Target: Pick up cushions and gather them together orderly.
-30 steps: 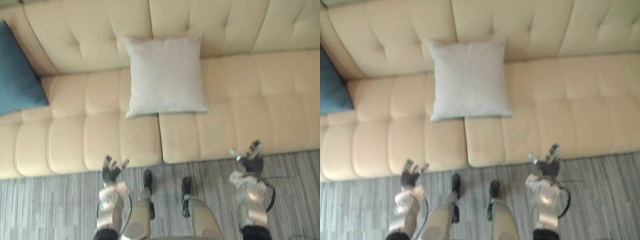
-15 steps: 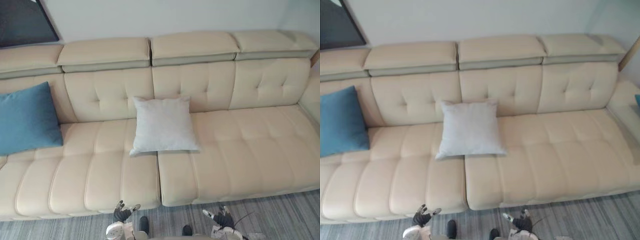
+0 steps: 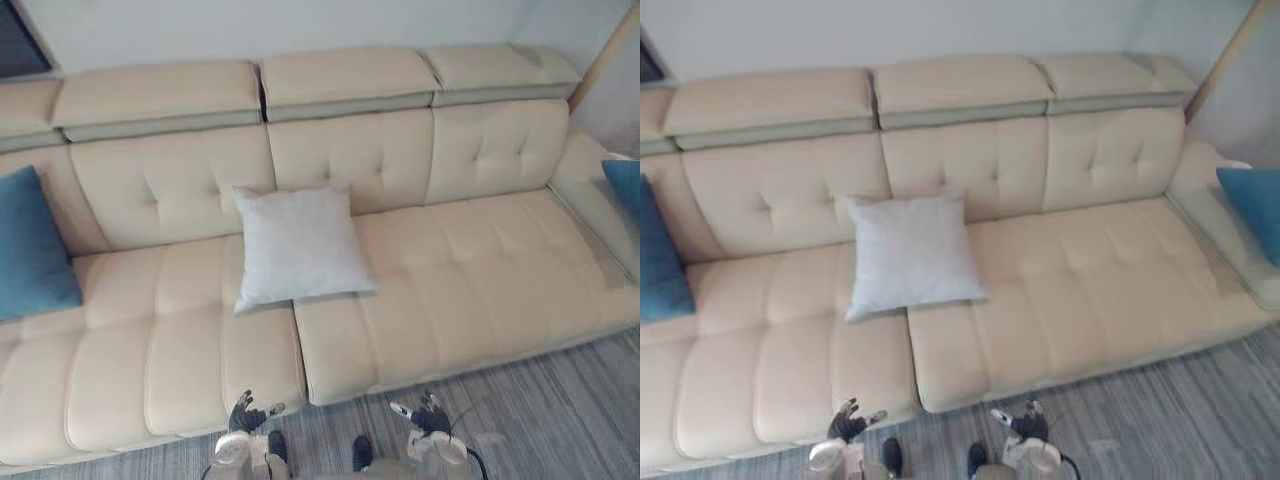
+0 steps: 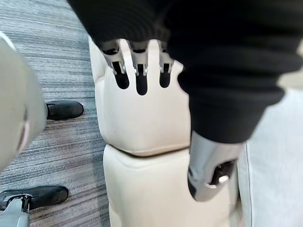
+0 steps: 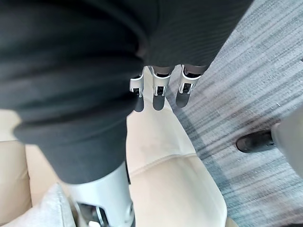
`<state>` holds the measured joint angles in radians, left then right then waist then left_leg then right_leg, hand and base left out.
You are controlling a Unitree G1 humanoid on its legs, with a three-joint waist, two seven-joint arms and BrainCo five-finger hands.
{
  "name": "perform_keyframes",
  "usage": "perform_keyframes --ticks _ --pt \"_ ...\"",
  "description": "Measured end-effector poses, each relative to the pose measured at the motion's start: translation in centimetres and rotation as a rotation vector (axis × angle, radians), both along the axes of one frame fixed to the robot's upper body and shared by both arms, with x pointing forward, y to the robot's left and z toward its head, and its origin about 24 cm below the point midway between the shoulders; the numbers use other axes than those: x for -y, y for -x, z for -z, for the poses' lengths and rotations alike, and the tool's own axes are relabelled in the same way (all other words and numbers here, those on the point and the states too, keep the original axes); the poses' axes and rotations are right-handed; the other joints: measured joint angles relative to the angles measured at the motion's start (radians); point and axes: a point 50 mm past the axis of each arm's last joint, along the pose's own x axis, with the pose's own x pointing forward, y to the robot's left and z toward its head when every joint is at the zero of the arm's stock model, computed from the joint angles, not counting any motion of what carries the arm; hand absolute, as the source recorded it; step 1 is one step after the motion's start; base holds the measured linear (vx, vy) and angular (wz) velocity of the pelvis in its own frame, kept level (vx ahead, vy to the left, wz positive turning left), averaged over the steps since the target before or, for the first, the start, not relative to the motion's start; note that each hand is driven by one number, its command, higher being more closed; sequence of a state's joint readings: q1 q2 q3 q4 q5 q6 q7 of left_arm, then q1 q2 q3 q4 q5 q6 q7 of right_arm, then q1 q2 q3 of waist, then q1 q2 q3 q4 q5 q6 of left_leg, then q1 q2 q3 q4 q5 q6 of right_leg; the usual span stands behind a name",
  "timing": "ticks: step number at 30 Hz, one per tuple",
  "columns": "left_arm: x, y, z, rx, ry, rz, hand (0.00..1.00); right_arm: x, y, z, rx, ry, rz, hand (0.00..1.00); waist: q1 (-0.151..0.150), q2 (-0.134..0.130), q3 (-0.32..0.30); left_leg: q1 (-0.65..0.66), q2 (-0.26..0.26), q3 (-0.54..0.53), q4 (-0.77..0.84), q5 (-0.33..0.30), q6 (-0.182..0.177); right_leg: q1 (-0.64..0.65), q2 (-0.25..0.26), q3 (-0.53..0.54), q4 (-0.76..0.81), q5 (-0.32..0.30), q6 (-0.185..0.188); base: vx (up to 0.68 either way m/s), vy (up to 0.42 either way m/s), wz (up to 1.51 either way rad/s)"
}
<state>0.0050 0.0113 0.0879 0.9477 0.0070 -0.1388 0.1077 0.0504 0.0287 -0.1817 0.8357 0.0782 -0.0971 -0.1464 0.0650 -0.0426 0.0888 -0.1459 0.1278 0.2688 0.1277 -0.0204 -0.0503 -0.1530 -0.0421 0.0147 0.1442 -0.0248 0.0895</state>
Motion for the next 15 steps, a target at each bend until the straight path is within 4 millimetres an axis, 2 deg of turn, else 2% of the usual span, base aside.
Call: perform_keyframes --ticks 1,2,3,4,5,6,7,8,9,10,11,12,14,15 --pt "0.1 -0.4 -0.3 0.02 -0.003 0.0 0.0 0.0 -0.5 -0.2 0.013 0.005 0.0 0.0 0.006 0.011 0.008 -0.016 0.018 0.011 0.017 -0.004 0.005 -0.032 -0.003 -0.036 0.107 -0.044 -0.024 -0.11 0.019 -0.16" --pt "0.0 -0.7 -0.5 0.032 -0.007 0.0 0.0 0.0 -0.9 -0.5 0.027 0.008 -0.001 0.0 0.006 0.008 0.006 -0.021 0.022 0.007 0.028 -0.006 0.007 -0.059 -0.022 -0.075 0.246 -0.091 -0.042 -0.1 0.008 0.04" --pt "-0.2 -1.3 -0.9 0.058 -0.016 -0.003 0.0 0.2 -0.7 -0.4 0.023 0.012 0.005 0.0 0.004 0.014 0.01 -0.027 0.022 -0.008 0.043 -0.011 0.015 -0.062 -0.054 -0.111 0.394 -0.144 -0.032 -0.06 -0.028 0.25" --pt "-0.5 -1.6 -1.2 0.075 -0.026 -0.005 0.0 0.2 -0.4 -0.3 0.014 0.012 0.007 0.0 0.006 -0.003 -0.001 -0.044 0.021 -0.018 0.073 -0.007 0.009 -0.051 -0.088 -0.12 0.488 -0.163 -0.017 -0.04 -0.092 0.26" --pt "-0.7 -1.8 -1.3 0.086 -0.035 -0.01 0.0 0.2 -0.2 -0.2 0.008 0.011 0.008 0.0 0.011 -0.017 -0.008 -0.067 0.019 -0.018 0.105 -0.006 0.008 -0.051 -0.107 -0.117 0.519 -0.173 -0.005 -0.1 -0.132 0.2" --pt "-0.8 -2.3 -1.6 0.1 -0.038 -0.012 0.0 0.1 -0.7 -0.4 0.021 0.01 0.006 0.0 0.015 -0.026 -0.001 -0.104 0.012 -0.013 0.15 -0.009 0.008 -0.08 -0.103 -0.141 0.521 -0.175 0.012 -0.14 -0.095 0.05" --pt "-0.2 -2.1 -1.4 0.087 -0.016 -0.023 0.0 0.6 -0.7 -0.4 0.018 0.022 0.009 0.0 0.034 -0.003 -0.014 -0.134 -0.006 -0.026 0.156 -0.018 0.008 -0.07 -0.086 -0.138 0.449 -0.181 0.03 -0.19 0.042 -0.11" --pt "0.7 -1.6 -1.1 0.073 0.018 -0.035 0.0 1.5 -0.7 -0.5 0.013 0.049 0.014 0.0 0.06 0.018 -0.018 -0.123 -0.001 0.0 0.11 0.002 0.031 -0.034 -0.083 -0.128 0.504 -0.239 0.055 -0.15 0.036 -0.06" --pt "0.6 -1.6 -1.1 0.075 0.015 -0.038 0.0 1.2 -0.8 -0.4 0.007 0.041 0.011 0.0 0.063 -0.009 -0.005 -0.123 -0.012 0.024 0.124 0.022 0.041 -0.01 -0.105 -0.126 0.585 -0.275 0.064 -0.13 -0.019 0.0" --pt "0.5 -1.8 -1.2 0.076 0.005 -0.037 0.0 0.8 -1.0 -0.4 0.008 0.032 0.005 0.0 0.072 -0.042 0.002 -0.145 -0.017 0.03 0.163 0.023 0.043 0.056 -0.113 -0.12 0.51 -0.318 0.051 -0.16 -0.197 -0.04" --pt "0.5 -1.6 -1.1 0.07 0.001 -0.031 0.0 1.0 -1.6 -0.7 0.025 0.042 0.0 0.0 0.092 -0.032 0.005 -0.178 0.009 0.033 0.195 0.022 0.038 0.084 -0.078 -0.131 0.409 -0.344 0.025 -0.25 -0.227 -0.33" --pt "0.9 -1.4 -1.0 0.063 0.01 -0.022 0.0 1.3 -2.4 -1.1 0.047 0.055 -0.003 0.0 0.098 -0.006 0.007 -0.199 0.039 0.031 0.209 0.029 0.027 0.093 -0.05 -0.146 0.355 -0.343 0.024 -0.33 -0.238 -0.5" --pt "1.8 -1.2 -0.9 0.058 0.027 0.008 0.0 2.0 -3.5 -1.8 0.077 0.084 -0.004 0.0 0.097 0.041 0.029 -0.199 0.093 0.018 0.202 0.063 -0.008 0.142 0.008 -0.174 0.269 -0.332 0.003 -0.31 -0.177 -0.24" --pt "2.1 -1.2 -0.9 0.057 0.031 0.022 0.0 2.1 -3.6 -1.8 0.078 0.089 -0.004 0.0 0.096 0.053 0.037 -0.188 0.099 0.006 0.187 0.081 -0.013 0.148 0.018 -0.178 0.268 -0.325 -0.008 -0.31 -0.134 0.09"
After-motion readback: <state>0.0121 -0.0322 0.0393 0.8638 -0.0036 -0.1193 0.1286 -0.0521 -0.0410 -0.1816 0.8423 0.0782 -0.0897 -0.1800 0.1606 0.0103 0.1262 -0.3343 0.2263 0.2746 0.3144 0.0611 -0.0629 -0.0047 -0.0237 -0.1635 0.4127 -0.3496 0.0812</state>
